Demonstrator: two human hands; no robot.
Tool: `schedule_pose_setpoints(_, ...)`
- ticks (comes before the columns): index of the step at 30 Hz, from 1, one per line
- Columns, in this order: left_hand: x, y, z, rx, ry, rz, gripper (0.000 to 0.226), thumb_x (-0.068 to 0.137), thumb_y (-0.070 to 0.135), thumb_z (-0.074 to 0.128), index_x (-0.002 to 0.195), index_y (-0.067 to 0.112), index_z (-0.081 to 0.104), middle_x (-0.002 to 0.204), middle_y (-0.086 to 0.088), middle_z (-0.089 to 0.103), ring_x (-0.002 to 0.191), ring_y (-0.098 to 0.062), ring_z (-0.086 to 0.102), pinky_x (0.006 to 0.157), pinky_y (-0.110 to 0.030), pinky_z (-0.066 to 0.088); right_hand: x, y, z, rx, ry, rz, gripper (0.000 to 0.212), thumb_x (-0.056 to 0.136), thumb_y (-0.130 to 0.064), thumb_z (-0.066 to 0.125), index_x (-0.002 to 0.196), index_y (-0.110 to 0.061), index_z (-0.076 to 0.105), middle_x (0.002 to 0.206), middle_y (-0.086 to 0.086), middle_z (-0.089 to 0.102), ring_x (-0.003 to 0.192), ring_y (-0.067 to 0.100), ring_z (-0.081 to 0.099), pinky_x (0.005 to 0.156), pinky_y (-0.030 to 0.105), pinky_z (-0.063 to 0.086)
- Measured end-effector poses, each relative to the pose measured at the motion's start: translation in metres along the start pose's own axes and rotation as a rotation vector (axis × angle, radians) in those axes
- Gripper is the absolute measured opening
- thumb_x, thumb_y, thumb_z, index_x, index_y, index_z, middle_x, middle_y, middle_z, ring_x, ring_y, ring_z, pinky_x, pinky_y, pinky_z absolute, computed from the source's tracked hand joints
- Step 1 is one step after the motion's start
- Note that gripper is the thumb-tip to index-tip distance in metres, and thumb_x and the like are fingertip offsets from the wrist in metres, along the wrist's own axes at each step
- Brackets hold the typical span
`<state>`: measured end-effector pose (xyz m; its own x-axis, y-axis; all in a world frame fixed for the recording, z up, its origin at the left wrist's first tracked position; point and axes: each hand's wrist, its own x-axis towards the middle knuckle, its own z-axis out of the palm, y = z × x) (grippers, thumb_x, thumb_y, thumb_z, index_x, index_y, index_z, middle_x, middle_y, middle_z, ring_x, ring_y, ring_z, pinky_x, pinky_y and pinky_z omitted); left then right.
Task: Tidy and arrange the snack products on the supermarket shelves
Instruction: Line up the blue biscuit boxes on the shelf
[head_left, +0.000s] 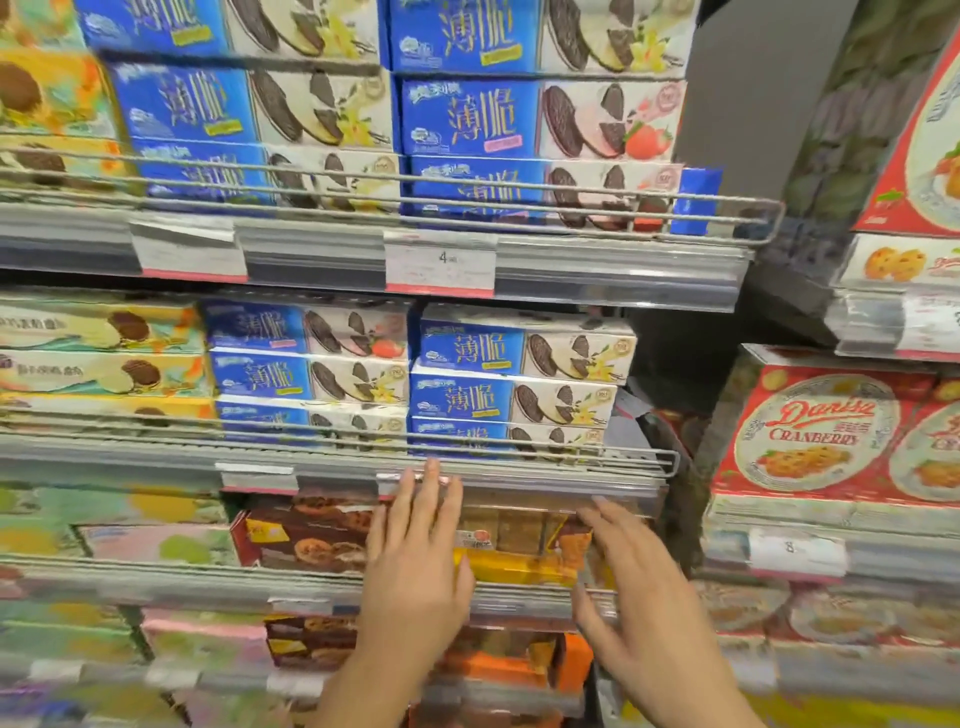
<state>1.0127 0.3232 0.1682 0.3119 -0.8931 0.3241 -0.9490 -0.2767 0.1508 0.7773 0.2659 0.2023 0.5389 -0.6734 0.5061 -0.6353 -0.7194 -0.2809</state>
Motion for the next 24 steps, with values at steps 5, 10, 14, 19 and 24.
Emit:
schedule_pose_setpoints(5,0.001,-0.006,-0.003,-0.009,0.014,0.021,0.089,0.073,0.044,0.064,0.155,0.026,0.032,0.166,-0.001,0.025,0.147,-0.025,0.036,0.112,-0.05,0.038,0.021,-0.011,0.039,-0.133,-0.063,-0.031,0.088,0.079,-0.047,0.053,0.158,-0.019,0.028,0.165,0.007,0.028,0.15,0.029,0.031,0.118,0.041,0.034)
schedule_pose_setpoints(10,-0.002,-0.009,-0.018,0.012,0.027,0.061,0.081,0.076,0.049,0.054,0.152,0.029,0.036,0.163,0.005,0.032,0.142,-0.02,0.044,0.108,-0.042,0.035,0.035,-0.024,0.052,-0.206,-0.116,-0.011,0.1,0.06,-0.049,0.07,0.152,-0.022,0.041,0.159,0.009,0.04,0.144,0.033,0.04,0.097,0.053,0.054)
schedule_pose_setpoints(14,0.001,-0.032,-0.025,-0.103,0.136,0.184,0.076,0.08,0.051,0.052,0.153,0.035,0.035,0.158,0.012,0.038,0.14,-0.011,0.038,0.105,-0.036,0.04,0.04,-0.019,0.062,-0.226,-0.064,-0.013,0.094,0.048,-0.05,0.072,0.136,-0.021,0.062,0.15,0.006,0.053,0.137,0.028,0.039,0.089,0.053,0.055)
schedule_pose_setpoints(19,0.006,-0.077,-0.034,-0.082,0.294,0.141,0.069,0.077,0.048,0.052,0.144,0.035,0.043,0.152,0.011,0.046,0.135,-0.016,0.044,0.109,-0.033,0.04,0.047,-0.019,0.068,-0.241,-0.011,-0.001,0.075,0.053,-0.049,0.057,0.12,-0.019,0.075,0.136,0.007,0.065,0.129,0.027,0.045,0.078,0.054,0.058)
schedule_pose_setpoints(24,0.009,-0.135,-0.041,-0.094,0.484,0.001,0.063,0.08,0.041,0.049,0.139,0.02,0.055,0.151,-0.001,0.05,0.133,-0.034,0.05,0.105,-0.056,0.044,0.052,-0.025,0.07,-0.262,0.04,0.044,0.061,0.084,-0.058,0.041,0.114,-0.02,0.078,0.128,0.005,0.07,0.123,0.027,0.061,0.074,0.048,0.06)
